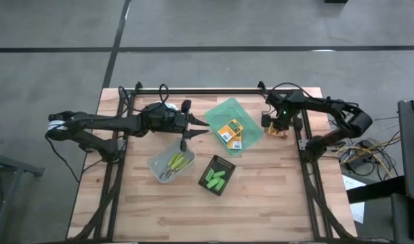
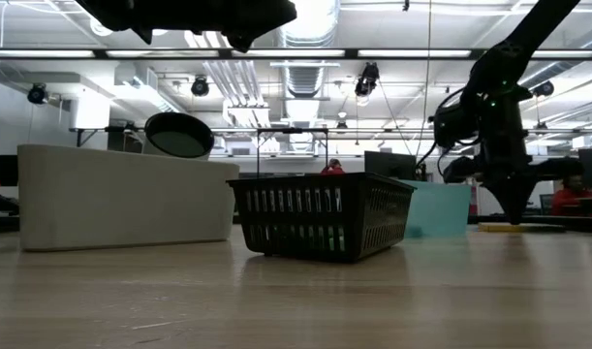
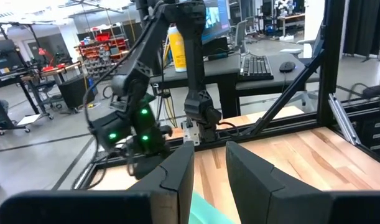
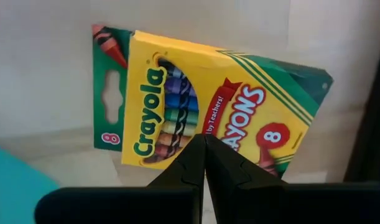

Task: Pick & Place School Supplies
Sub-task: Put the crayon box into the light green bin

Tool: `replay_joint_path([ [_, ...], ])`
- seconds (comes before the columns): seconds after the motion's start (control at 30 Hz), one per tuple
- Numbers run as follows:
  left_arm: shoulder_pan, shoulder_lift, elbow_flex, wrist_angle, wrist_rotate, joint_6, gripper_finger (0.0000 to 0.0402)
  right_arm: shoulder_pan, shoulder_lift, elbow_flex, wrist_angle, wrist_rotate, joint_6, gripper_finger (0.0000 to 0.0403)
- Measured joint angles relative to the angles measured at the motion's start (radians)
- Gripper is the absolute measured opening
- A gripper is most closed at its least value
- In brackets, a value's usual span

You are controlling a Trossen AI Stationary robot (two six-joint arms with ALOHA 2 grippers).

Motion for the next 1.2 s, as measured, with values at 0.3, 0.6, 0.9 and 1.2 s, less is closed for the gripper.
replay_joint_path([
  [0.3, 0.0, 0.0, 0.0, 0.0, -0.012, -0.004, 0.0099, 0.231, -0.021, -0.071, -0.001, 0.005, 0.151, 0.0008],
  [0.6, 0.0, 0.0, 0.0, 0.0, -0.012, -0.011, 0.0099, 0.461, -0.079, -0.084, 0.006, -0.004, 0.341, 0.0008],
  [0.9, 0.0, 0.0, 0.0, 0.0, -0.011, -0.033, 0.0099, 0.743, -0.152, -0.089, 0.014, -0.077, 0.492, 0.0008],
  [1.2, 0.0, 0.0, 0.0, 0.0, -0.011, -0.049, 0.0099, 1.024, -0.154, -0.098, 0.078, 0.073, 0.713, 0.0008],
])
